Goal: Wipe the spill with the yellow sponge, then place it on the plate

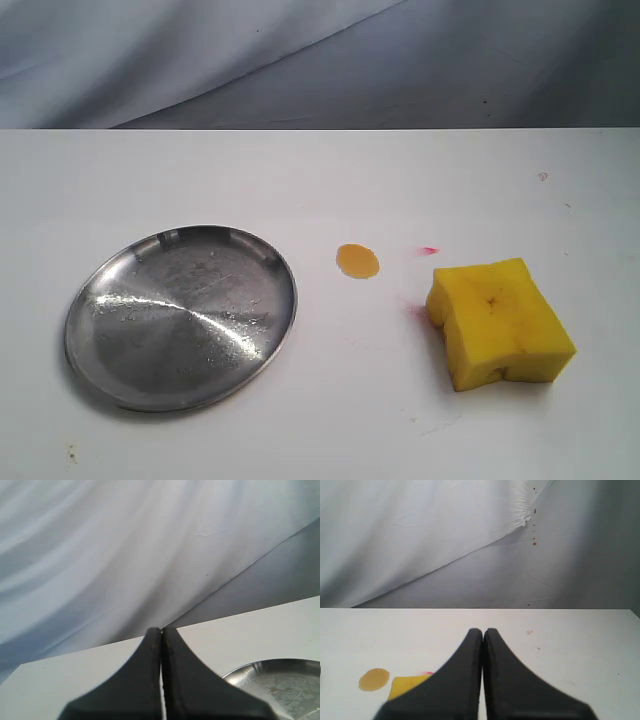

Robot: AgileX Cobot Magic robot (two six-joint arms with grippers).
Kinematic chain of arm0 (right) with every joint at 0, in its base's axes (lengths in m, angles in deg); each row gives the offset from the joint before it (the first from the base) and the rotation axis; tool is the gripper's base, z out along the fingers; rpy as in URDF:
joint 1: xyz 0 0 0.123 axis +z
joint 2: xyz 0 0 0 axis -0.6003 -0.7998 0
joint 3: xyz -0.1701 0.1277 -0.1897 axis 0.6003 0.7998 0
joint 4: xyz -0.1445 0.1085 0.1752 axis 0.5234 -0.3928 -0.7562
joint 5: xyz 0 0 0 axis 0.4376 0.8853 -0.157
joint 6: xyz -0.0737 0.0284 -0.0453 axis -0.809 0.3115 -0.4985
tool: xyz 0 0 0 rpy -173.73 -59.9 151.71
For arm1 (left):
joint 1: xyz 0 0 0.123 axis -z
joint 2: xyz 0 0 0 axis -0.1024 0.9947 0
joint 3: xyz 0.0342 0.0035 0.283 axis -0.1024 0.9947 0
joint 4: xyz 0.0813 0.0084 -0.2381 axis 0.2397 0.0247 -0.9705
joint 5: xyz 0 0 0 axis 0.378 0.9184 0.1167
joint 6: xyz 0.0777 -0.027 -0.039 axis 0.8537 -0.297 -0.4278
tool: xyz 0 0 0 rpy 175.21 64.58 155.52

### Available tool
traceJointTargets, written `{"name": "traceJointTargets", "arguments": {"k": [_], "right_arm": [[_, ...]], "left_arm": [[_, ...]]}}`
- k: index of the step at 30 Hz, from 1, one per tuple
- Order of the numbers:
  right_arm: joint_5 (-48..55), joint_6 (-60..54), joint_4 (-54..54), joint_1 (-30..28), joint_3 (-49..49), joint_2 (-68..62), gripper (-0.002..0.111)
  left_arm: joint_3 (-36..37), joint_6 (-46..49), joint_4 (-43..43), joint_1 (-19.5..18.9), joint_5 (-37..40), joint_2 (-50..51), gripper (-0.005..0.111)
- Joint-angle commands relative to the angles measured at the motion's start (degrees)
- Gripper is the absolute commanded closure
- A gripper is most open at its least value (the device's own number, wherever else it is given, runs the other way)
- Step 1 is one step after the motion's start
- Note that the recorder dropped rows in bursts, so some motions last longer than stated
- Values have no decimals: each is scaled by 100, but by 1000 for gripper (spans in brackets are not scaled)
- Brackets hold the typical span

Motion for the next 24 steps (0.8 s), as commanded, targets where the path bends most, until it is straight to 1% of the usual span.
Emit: {"name": "traceJointTargets", "arguments": {"k": [1,9,12,14,16,19,20,22,24], "right_arm": [[-3,-36,-35,-32,22,34,108],[-3,-36,-35,-32,22,34,108],[-171,-36,-49,-32,22,34,108],[-345,119,-319,-32,22,34,108],[-643,247,-857,-32,22,34,108],[-350,247,-1513,-32,-9,34,108],[41,247,-1946,-32,-212,34,108],[570,256,-2176,-32,-634,-47,108],[911,232,-2176,-32,-1087,-504,108]], "left_arm": [[-17,-50,-41,-25,-14,-20,107],[-17,-50,-41,-25,-14,-20,107],[-17,-50,-41,-25,-14,-20,107],[-17,-50,-41,-25,-14,-20,107],[-17,-50,-41,-25,-14,-20,107],[-17,-50,-41,-25,-14,-20,107],[-17,-50,-41,-25,-14,-20,107],[-17,-50,-41,-25,-14,-20,107],[-17,-50,-41,-25,-14,-20,107]]}}
